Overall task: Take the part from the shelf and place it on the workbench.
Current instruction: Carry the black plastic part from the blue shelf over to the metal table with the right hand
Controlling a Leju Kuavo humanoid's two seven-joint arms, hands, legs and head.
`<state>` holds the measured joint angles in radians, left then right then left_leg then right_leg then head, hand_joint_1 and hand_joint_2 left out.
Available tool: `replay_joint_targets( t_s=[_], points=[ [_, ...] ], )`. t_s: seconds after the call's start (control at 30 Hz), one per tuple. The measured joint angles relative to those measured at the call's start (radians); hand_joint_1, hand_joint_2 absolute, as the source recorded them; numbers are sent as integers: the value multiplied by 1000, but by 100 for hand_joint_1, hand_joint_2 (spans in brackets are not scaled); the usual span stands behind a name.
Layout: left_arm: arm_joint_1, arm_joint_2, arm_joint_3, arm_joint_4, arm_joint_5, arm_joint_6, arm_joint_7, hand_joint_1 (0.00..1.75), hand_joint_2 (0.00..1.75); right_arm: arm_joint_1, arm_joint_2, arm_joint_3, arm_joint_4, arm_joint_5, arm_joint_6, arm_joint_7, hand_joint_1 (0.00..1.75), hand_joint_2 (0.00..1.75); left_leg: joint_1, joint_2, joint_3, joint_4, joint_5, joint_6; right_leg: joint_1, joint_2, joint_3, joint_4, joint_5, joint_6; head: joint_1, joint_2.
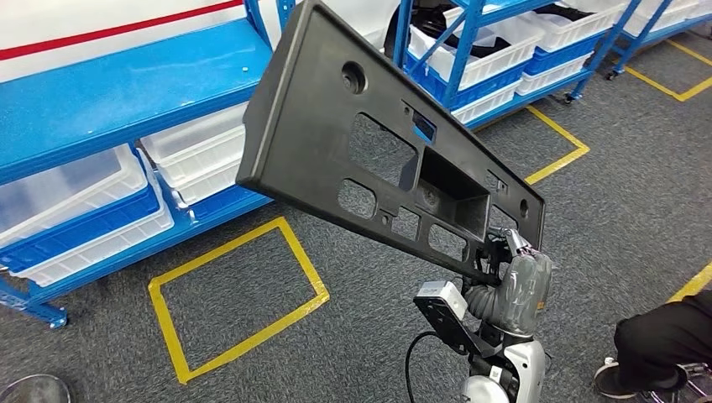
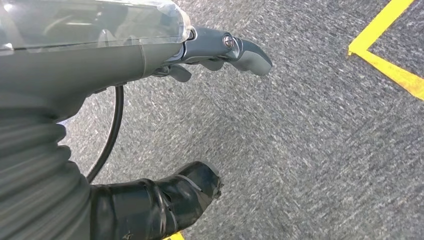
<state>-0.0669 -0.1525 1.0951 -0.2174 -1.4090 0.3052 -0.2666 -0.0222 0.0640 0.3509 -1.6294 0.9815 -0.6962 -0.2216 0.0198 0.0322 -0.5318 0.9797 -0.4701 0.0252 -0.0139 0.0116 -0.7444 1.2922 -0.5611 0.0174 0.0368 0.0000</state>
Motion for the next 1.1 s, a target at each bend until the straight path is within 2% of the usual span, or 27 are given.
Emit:
replay_joint_targets(
  t_s=[0.03,0.07,0.1,0.13,0.17,0.2,0.23,0.3,0.37,0.43,0.47,0.5,0.53,0.57,0.6,0.63,0.67,0.7,0.73,0.8,0.83,0.87,0.93,1.0,1.07,1.1],
  points=[
    [0,2,0,0,8,3,2,0,175,8,-1,-7,-1,-7,0,-10,175,175,1,12,1,2,-3,-2,-6,-4,-2,4,9,6,0,0],
    [0,3,1,0,14,5,4,0,175,14,-1,-14,-2,-12,0,-19,175,175,3,23,2,5,-7,-6,-12,-11,19,-35,37,10,0,0],
    [-1,3,2,0,18,8,7,0,175,18,-1,-19,-4,-16,0,-27,175,175,4,33,4,9,-12,-12,-15,-26,55,-101,71,14,0,0],
    [-2,4,2,0,20,10,9,0,175,20,-1,-22,-6,-20,0,-33,175,175,3,42,5,14,-18,-19,-13,-46,88,-162,93,14,0,0],
    [-2,6,3,0,22,12,12,0,175,22,-1,-25,-9,-25,0,-38,175,175,2,50,7,19,-25,-26,-11,-61,113,-210,106,11,0,0],
    [-4,7,4,0,23,14,12,0,175,23,-1,-27,-11,-28,0,-43,175,175,-1,57,9,22,-29,-33,-7,-70,124,-233,108,6,-1,0],
    [-5,8,6,0,26,15,8,0,175,25,-1,-31,-13,-30,0,-46,175,175,-3,64,11,23,-32,-39,-2,-68,123,-235,103,0,-2,0],
    [-9,7,9,0,29,16,-13,0,175,34,0,-44,-19,-23,0,-48,175,175,-1,74,17,22,-38,-49,-4,-48,121,-238,104,-13,-2,0],
    [-9,4,10,0,28,19,-32,0,175,48,4,-59,-31,-9,-1,-47,175,175,3,39,2,63,-74,-55,-9,-30,123,-243,107,-27,-3,0],
    [-7,-2,10,0,27,22,-36,0,175,60,7,-69,-42,-2,-1,-47,175,175,5,-9,-53,187,-142,-55,-8,-11,125,-245,108,-37,-4,0],
    [-5,-4,10,0,27,23,-36,0,175,64,8,-73,-44,-1,-1,-47,175,175,4,-18,-87,258,-170,-54,-6,0,125,-245,108,-39,-4,0],
    [-4,-6,10,0,26,23,-36,0,175,68,8,-76,-46,0,0,-47,175,175,4,-22,-114,309,-181,-53,-4,13,125,-244,108,-40,-5,0],
    [-3,-8,10,0,26,23,-36,0,175,72,9,-79,-48,0,0,-47,175,175,4,-23,-125,325,-172,-50,-2,28,126,-243,107,-41,-5,0],
    [-3,-8,10,0,26,22,-35,0,175,76,9,-83,-48,1,0,-47,175,175,4,-25,-119,300,-144,-47,-1,42,127,-241,107,-41,-5,0],
    [-2,-9,10,0,27,22,-31,0,175,79,10,-85,-50,1,0,-47,175,175,4,-34,-97,240,-102,-43,0,57,128,-240,106,-40,-5,0],
    [-2,-8,10,0,27,21,-25,0,175,80,10,-87,-52,-1,0,-48,175,175,4,-55,-70,171,-67,-39,0,70,128,-238,106,-39,-5,0],
    [-1,-6,11,0,27,20,-19,0,175,80,11,-88,-54,-5,0,-50,175,175,5,-75,-45,109,-43,-36,1,83,126,-234,105,-37,-4,0],
    [-1,-5,11,0,27,19,-12,0,175,79,12,-89,-55,-10,0,-52,175,175,5,-92,-28,69,-31,-34,1,93,123,-233,106,-32,-4,0],
    [-3,-3,12,0,27,17,-8,0,175,79,12,-90,-56,-15,0,-54,175,175,4,-101,-21,52,-32,-33,0,102,120,-234,108,-26,-4,0],
    [-8,-4,11,0,23,14,-12,0,175,82,12,-91,-56,-15,-1,-56,175,175,3,-84,-17,43,-28,-26,-3,118,116,-238,114,-11,-4,0],
    [-9,-5,11,0,20,12,-16,0,175,84,12,-93,-57,-12,-1,-56,175,175,5,-73,-14,37,-24,-19,-2,108,112,-232,109,-6,-3,0],
    [-8,-6,10,0,17,11,-21,0,175,86,12,-95,-58,-8,-1,-56,175,175,7,-61,-12,31,-20,-11,0,85,103,-211,95,-3,-1,0],
    [-5,-6,10,0,14,9,-24,0,175,87,12,-97,-61,-3,-1,-56,175,175,4,-37,-10,25,-16,-2,1,25,59,-114,39,3,3,0],
    [-2,-6,10,0,13,7,-24,0,175,89,12,-98,-62,-1,-1,-56,175,175,0,-11,-10,26,-17,0,-1,0,5,0,-10,8,5,0],
    [-2,-6,10,0,13,5,-24,0,175,92,12,-100,-62,0,-1,-56,175,175,-2,10,-10,28,-20,0,-2,-6,-9,34,-9,10,5,0],
    [-3,-6,10,0,13,4,-24,0,175,93,12,-101,-62,0,-1,-56,175,175,-2,19,-9,29,-22,-1,-2,-8,7,6,12,9,5,0]
  ],
)
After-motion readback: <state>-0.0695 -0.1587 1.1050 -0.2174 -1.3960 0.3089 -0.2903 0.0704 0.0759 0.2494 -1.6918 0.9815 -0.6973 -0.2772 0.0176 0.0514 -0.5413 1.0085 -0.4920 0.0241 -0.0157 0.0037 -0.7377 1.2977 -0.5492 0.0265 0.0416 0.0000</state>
